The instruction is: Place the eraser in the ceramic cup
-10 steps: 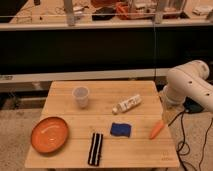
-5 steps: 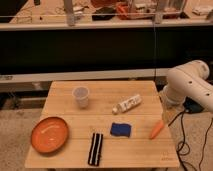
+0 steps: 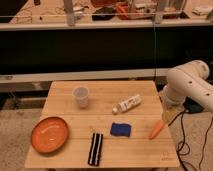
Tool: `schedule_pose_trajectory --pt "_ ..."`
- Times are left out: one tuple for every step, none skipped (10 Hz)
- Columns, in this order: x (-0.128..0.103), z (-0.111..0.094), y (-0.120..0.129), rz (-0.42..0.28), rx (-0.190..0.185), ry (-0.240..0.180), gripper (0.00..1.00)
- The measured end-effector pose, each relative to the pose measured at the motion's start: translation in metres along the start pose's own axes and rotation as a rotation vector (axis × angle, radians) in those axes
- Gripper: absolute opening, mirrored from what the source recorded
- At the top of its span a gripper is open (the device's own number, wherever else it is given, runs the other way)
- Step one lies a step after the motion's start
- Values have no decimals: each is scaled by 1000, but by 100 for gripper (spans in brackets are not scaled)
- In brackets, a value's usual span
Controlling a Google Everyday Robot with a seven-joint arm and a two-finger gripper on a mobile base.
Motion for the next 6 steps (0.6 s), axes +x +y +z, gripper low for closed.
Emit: schedule_pose_trajectory --pt "0 0 0 0 0 0 80" --pt "0 0 0 0 0 0 80" --pt "-1 0 1 -3 -1 1 80" --pt "-4 0 3 -12 -3 1 80" --pt "-16 0 5 -30 -5 -1 80" --pt "-32 0 8 -45 -7 -3 80"
